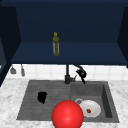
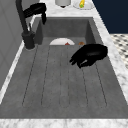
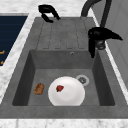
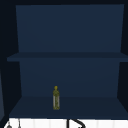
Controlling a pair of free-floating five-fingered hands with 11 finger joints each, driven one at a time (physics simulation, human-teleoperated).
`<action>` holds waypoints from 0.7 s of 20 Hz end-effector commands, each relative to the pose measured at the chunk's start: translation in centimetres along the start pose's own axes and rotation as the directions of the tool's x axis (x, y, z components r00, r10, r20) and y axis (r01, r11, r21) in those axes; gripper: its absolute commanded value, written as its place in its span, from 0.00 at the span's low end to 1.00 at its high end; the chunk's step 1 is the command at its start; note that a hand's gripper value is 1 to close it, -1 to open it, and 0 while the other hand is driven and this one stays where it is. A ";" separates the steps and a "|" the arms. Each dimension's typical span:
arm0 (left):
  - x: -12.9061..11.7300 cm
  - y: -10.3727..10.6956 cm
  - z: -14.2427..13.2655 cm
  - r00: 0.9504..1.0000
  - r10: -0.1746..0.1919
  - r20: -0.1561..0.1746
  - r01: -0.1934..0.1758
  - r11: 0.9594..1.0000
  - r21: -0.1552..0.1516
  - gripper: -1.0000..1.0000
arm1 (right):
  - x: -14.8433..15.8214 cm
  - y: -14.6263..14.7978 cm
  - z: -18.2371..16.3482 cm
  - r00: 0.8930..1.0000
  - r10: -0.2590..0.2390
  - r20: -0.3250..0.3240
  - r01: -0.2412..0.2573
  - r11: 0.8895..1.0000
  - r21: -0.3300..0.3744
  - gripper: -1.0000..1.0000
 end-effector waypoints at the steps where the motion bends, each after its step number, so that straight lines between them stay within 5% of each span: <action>1: 0.0 0.0 0.0 1.000 0.000 0.000 0.000 1.000 0.000 0.50 | 1.0 -2.5 0.9 0.999 0.036 0.031 -0.035 0.999 -0.025 0.00; 4: 0.0 0.0 0.0 1.000 0.000 0.000 0.000 1.000 0.000 0.50 | 2.3 -4.0 1.1 0.999 0.005 0.039 -0.005 1.000 -0.003 0.00; 11: 0.0 0.0 0.0 1.000 0.000 0.000 0.000 1.000 0.000 0.50 | 6.6 -4.4 2.3 0.999 0.029 0.035 -0.028 0.999 -0.038 0.00; 14: 0.0 0.0 0.0 1.000 0.000 0.000 0.000 1.000 0.000 0.50 | 5.7 -4.5 1.4 0.998 -0.015 0.065 0.014 1.000 0.016 0.00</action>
